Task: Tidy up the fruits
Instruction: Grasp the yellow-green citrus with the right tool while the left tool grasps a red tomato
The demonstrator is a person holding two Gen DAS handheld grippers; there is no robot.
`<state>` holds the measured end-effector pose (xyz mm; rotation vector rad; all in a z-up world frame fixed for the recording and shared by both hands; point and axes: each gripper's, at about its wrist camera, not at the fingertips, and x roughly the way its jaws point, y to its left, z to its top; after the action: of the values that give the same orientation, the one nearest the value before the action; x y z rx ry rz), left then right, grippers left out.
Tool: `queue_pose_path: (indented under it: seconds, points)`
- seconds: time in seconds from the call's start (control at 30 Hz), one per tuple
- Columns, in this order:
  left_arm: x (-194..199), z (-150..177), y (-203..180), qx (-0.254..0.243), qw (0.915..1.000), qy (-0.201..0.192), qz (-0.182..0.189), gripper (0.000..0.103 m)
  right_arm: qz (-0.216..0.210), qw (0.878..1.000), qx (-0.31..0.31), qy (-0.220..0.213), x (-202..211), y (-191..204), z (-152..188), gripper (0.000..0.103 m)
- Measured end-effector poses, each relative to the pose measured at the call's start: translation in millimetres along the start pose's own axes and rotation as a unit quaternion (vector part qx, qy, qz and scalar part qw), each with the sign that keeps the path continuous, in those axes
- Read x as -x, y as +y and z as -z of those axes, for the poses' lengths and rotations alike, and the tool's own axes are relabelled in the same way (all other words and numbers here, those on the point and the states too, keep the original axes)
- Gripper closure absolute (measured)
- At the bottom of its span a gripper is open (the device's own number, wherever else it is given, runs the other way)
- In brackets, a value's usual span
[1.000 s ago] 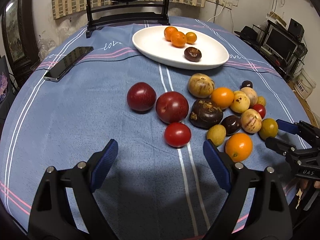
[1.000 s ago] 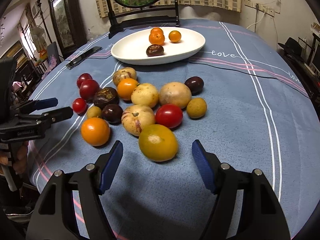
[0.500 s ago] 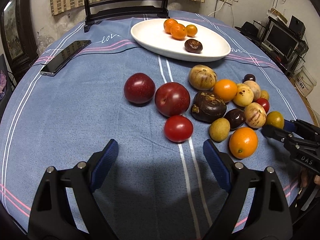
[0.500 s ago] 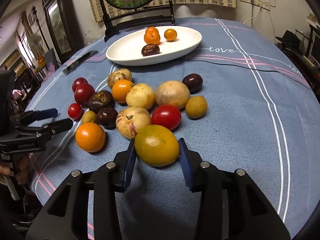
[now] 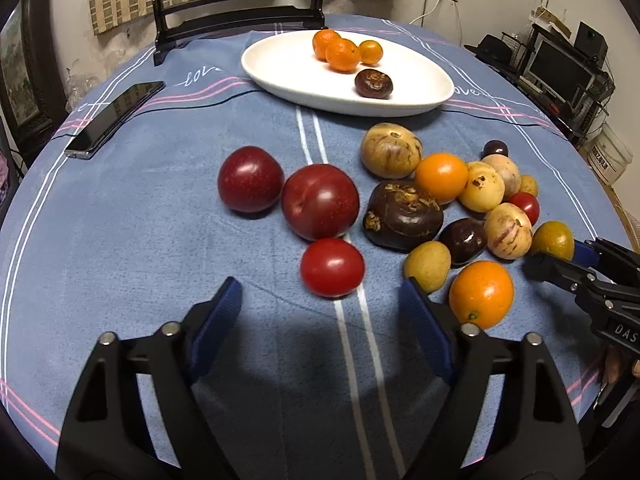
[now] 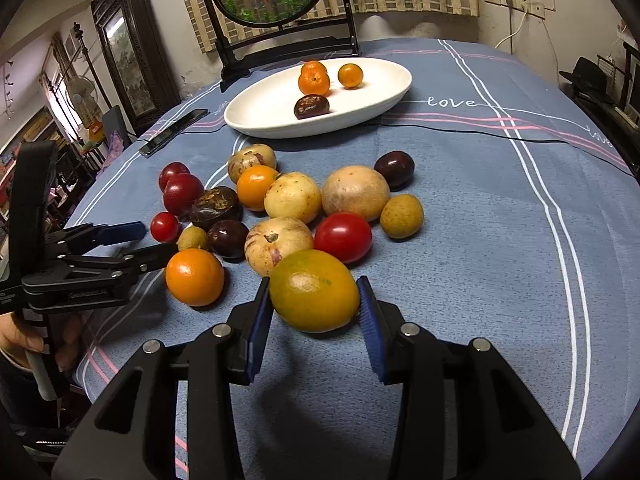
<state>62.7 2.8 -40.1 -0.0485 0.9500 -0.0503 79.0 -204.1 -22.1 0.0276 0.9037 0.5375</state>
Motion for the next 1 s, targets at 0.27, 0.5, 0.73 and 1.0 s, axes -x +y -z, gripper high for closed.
queue_pose_path:
  seconds: [0.27,0.5,0.73,1.0]
  points:
    - [-0.4,-2.9,-1.9,-0.009,0.9998,-0.020,0.000,0.072,-0.013,1.000,0.005,0.001,-0.5,1.6,0.1,0.061]
    - [5.4,-0.6,-7.2,-0.020,0.9994,-0.028,-0.010,0.072,-0.013,1.000,0.005,0.001,-0.8,1.9,0.3,0.061]
    - [17.7,-0.4,-3.0,-0.020,0.9989,-0.041,-0.007,0.072,-0.009,1.000,0.003,-0.003,0.8,1.2,0.7,0.061]
    - [35.1,-5.6,2.6,-0.019,0.9979,-0.063,-0.003,0.072,-0.017,1.000,-0.003,-0.006,9.8,-3.8,3.1,0.061]
